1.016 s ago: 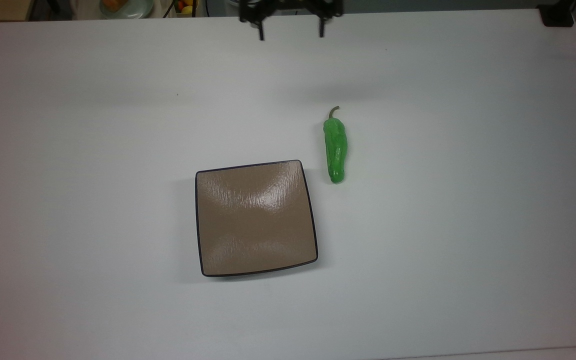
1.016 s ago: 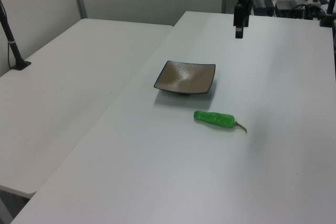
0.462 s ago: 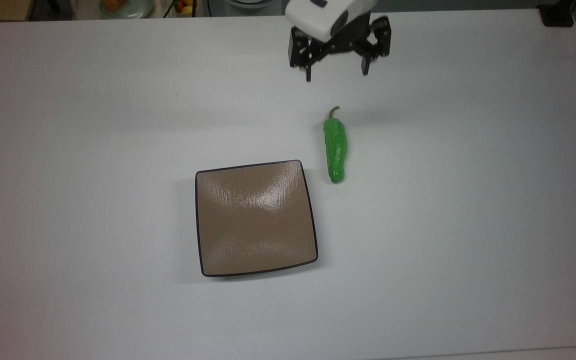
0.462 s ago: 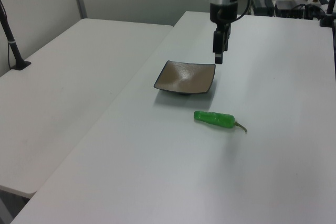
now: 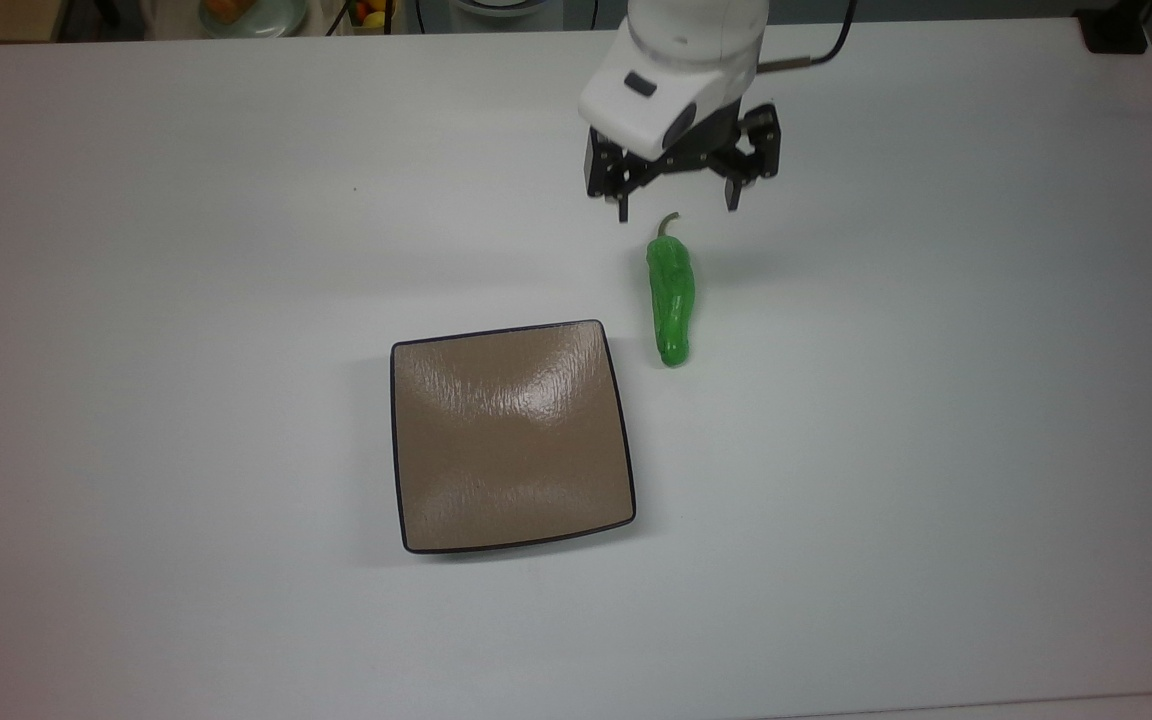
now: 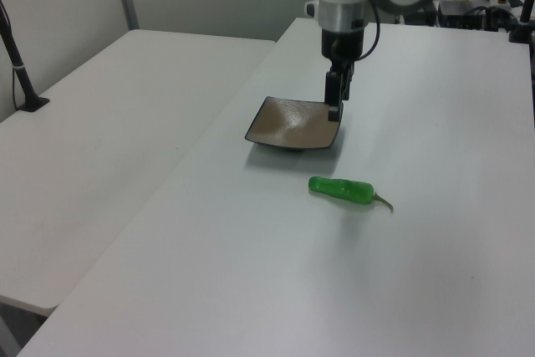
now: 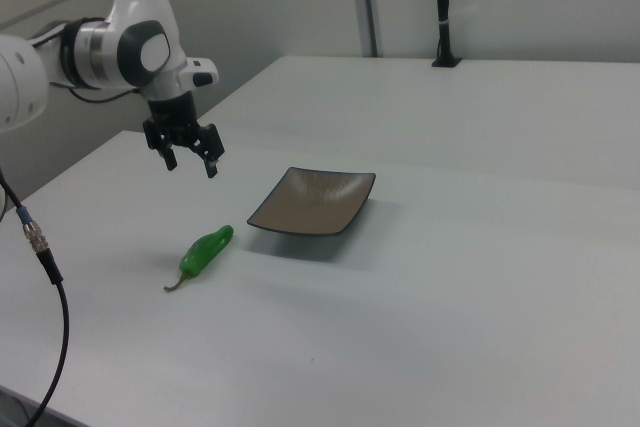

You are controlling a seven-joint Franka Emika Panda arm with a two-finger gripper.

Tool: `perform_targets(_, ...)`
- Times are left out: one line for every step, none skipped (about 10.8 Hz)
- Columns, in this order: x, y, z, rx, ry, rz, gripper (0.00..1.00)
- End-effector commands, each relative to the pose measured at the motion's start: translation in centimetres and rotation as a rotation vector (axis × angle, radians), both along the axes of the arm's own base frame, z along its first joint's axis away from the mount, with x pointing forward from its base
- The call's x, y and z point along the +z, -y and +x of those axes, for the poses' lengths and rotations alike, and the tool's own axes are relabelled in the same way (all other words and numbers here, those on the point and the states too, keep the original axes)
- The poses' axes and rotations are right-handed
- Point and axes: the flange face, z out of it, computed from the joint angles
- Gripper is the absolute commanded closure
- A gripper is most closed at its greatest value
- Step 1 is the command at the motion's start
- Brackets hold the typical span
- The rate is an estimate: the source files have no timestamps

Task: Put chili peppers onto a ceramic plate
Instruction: 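Lower the gripper onto the green chili pepper and close on it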

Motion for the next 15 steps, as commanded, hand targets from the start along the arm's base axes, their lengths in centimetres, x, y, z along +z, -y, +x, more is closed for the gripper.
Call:
perform_targets(-2.6, -0.3, -0.2, -0.021, 0.007, 0.025, 0.00)
perform_targets(-4.0, -0.3, -0.1, -0.022, 0.006, 0.022, 0.00)
perform_targets(-5.3, -0.9, -0.2, -0.009, 0.011, 0.018, 0.00)
perform_targets(-6.8, -1.4, -0.3, 0.001, 0.007, 0.013, 0.00)
perform_targets(-7.5, -1.5, -0.2, 0.001, 0.004, 0.012, 0.00)
perform_targets(-8.3, -1.5, -0.3, -0.001, 0.007, 0.013, 0.00)
perform_targets(-9.5, -1.5, -0.7, -0.001, 0.007, 0.013, 0.00)
perform_targets(-10.9, -1.8, -1.0, 0.004, 0.004, 0.014, 0.00)
perform_targets(-11.9, -2.1, -1.1, 0.007, 0.004, 0.015, 0.00)
perform_targets(-13.2, -2.1, -1.2, 0.007, -0.007, 0.009, 0.00)
perform_targets(-13.9, -2.8, -1.5, 0.010, -0.008, 0.010, 0.00)
perform_targets(-15.2, -2.7, -1.7, 0.010, -0.018, -0.001, 0.00)
perform_targets(-16.0, -2.9, -2.0, 0.021, -0.017, -0.012, 0.00)
perform_targets(-16.7, -2.8, -2.2, 0.024, -0.017, -0.016, 0.00)
perform_targets(-17.6, -2.7, -2.4, 0.027, -0.019, -0.022, 0.00)
